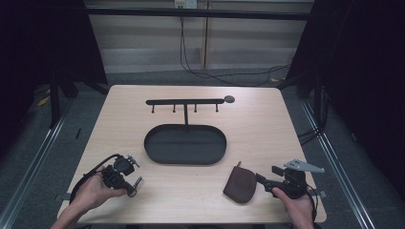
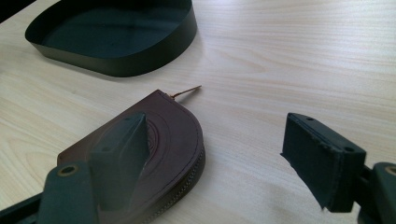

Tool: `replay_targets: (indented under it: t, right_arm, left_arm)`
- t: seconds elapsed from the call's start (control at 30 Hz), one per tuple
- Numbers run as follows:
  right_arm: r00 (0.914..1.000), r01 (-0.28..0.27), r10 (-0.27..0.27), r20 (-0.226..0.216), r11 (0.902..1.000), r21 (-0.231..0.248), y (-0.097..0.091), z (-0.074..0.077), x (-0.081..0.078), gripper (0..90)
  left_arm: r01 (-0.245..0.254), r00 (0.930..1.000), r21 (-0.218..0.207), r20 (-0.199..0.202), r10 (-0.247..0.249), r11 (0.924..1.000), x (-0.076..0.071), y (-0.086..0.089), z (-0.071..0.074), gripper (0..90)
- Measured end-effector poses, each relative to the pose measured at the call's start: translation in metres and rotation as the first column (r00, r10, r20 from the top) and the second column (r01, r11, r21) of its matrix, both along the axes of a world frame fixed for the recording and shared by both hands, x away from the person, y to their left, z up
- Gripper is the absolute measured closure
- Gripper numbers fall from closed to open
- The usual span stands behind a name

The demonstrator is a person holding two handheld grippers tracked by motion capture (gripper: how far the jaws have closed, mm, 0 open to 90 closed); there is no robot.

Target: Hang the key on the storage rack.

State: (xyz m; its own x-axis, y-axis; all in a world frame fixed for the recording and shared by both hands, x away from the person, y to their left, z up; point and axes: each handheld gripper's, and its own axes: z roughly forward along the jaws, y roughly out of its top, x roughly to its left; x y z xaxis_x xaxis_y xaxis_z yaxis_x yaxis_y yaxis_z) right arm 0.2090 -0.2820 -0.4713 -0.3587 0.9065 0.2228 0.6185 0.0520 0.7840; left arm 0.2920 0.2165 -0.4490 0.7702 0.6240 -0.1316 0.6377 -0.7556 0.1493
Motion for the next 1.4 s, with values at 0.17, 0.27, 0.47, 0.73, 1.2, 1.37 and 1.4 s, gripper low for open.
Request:
replay_targets:
  t: [0.17, 0.27, 0.47, 0.73, 1.2, 1.37, 1.4]
  right_arm:
    - [1.0000, 0.002, -0.002, -0.002, 1.0000, 0.004, 0.000, 0.000, 0.000, 22.5]
    - [1.0000, 0.002, -0.002, -0.002, 1.0000, 0.004, 0.000, 0.000, 0.000, 22.4]
    - [1.0000, 0.004, -0.004, -0.003, 1.0000, 0.003, 0.000, 0.000, 0.000, 22.4]
    - [1.0000, 0.006, -0.006, -0.003, 1.0000, 0.003, -0.001, 0.000, 0.000, 22.4]
    - [1.0000, 0.006, -0.006, -0.003, 1.0000, 0.007, -0.001, 0.000, 0.000, 22.3]
    - [1.0000, 0.007, -0.007, -0.003, 1.0000, 0.005, -0.001, 0.000, 0.000, 22.3]
    - [1.0000, 0.008, -0.008, -0.003, 1.0000, 0.006, -0.001, 0.000, 0.000, 22.3]
  left_arm:
    - [0.015, 0.9999, 0.001, 0.007, -0.015, 0.9999, 0.001, -0.003, 0.008, 83.1]
    - [0.025, 0.9997, 0.012, 0.006, -0.025, 0.9996, 0.001, -0.004, 0.011, 83.2]
    - [0.029, 0.9995, 0.000, 0.012, -0.029, 0.9996, 0.003, -0.004, 0.018, 83.3]
    - [0.044, 0.9990, -0.004, 0.000, -0.044, 0.9990, 0.006, -0.004, 0.028, 83.3]
    - [0.080, 0.9967, 0.033, 0.010, -0.081, 0.9962, 0.009, -0.013, 0.050, 83.4]
    - [0.092, 0.9957, 0.036, 0.005, -0.093, 0.9951, 0.012, -0.013, 0.058, 83.4]
    - [0.091, 0.9958, 0.031, 0.013, -0.091, 0.9954, 0.013, -0.013, 0.060, 83.4]
